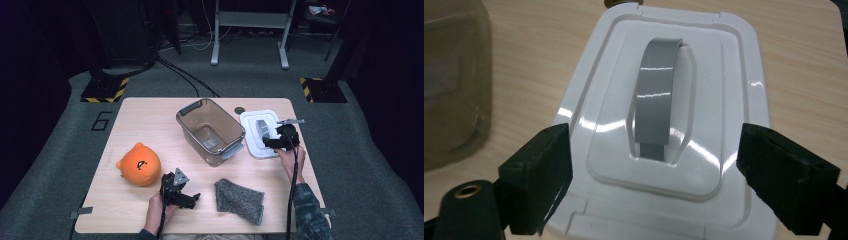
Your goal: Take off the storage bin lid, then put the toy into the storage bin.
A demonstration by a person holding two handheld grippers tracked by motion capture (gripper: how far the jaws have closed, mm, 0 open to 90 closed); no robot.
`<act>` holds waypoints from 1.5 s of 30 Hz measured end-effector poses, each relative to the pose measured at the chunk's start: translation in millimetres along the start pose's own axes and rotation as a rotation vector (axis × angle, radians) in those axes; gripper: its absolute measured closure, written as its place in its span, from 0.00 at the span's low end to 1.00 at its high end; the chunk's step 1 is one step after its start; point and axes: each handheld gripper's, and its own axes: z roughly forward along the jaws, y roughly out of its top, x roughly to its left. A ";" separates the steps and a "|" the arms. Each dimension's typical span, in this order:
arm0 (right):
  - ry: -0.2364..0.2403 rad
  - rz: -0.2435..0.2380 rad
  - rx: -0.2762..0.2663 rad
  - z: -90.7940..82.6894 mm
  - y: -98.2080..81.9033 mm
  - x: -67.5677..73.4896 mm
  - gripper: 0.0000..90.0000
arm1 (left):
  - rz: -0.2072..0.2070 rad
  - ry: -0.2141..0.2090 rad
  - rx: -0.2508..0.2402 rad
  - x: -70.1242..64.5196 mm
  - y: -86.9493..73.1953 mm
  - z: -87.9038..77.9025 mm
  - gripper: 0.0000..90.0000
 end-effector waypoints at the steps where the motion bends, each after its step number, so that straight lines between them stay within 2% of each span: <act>1: 0.009 0.000 0.005 -2.9 -1.8 0.7 0.14 | 0.000 0.000 0.000 0.1 0.1 0.0 0.00; 2: 0.025 -0.001 0.009 -6.5 -4.5 1.2 0.15 | 0.007 0.003 0.001 0.5 0.2 -0.2 0.00; 4: 0.021 -0.035 -0.001 -13.9 -11.9 2.9 0.14 | 0.008 0.001 0.000 0.6 0.1 -0.1 0.00; 6: 0.040 -0.039 -0.008 -20.9 -20.5 2.5 0.10 | 0.014 -0.005 0.005 1.4 0.3 -0.2 0.00; 8: 0.031 -0.050 -0.006 -25.1 -27.7 2.8 0.07 | 0.016 -0.007 0.007 1.7 0.7 -0.1 0.00; 11: 0.023 -0.039 -0.007 -30.5 -45.6 4.2 0.03 | 0.016 -0.009 0.004 1.8 0.6 0.1 0.00; 13: 0.034 -0.035 -0.003 -31.5 -53.9 3.9 0.02 | 0.017 -0.010 0.004 1.9 0.6 0.2 0.00; 20: -0.002 -0.041 0.016 -32.7 -92.0 5.5 0.00 | 0.019 -0.013 0.003 2.2 0.8 0.4 0.00; 22: -0.007 -0.040 0.015 -33.2 -98.0 3.8 0.00 | 0.020 -0.015 0.004 2.3 0.8 0.4 0.00; 30: -0.016 -0.035 0.028 -30.7 -107.0 4.6 0.00 | 0.023 -0.010 0.009 2.6 0.7 -0.2 0.00; 31: -0.022 -0.047 0.029 -29.7 -107.4 4.6 0.00 | 0.021 -0.015 0.004 3.0 0.4 -0.1 0.00; 32: -0.023 -0.049 0.036 -29.2 -107.7 4.8 0.00 | 0.022 0.001 0.003 3.6 0.6 -0.2 0.00; 34: -0.024 -0.050 0.045 -27.8 -108.8 4.7 0.00 | 0.020 -0.004 0.022 5.0 0.5 -2.0 0.00; 36: -0.030 -0.054 0.044 -27.5 -109.2 3.9 0.00 | 0.011 -0.008 0.012 5.4 -0.9 -2.4 0.00; 38: -0.023 -0.054 0.041 -27.4 -110.0 2.9 0.00 | 0.029 -0.004 0.028 7.1 -1.0 -4.5 0.00; 40: -0.003 -0.035 0.048 -26.9 -110.8 0.9 0.00 | 0.025 -0.004 0.013 7.3 -2.3 -4.1 0.00; 41: 0.002 -0.019 0.040 -26.0 -111.3 -0.3 0.00 | 0.030 -0.010 0.025 8.1 -2.1 -5.7 0.00; 42: 0.006 -0.025 0.041 -25.9 -111.8 -1.6 0.00 | 0.032 0.002 0.020 7.6 -2.5 -7.6 0.00; 45: 0.007 -0.022 0.042 -25.7 -111.5 -1.5 0.00 | 0.018 -0.005 -0.014 6.9 -3.1 -12.5 0.00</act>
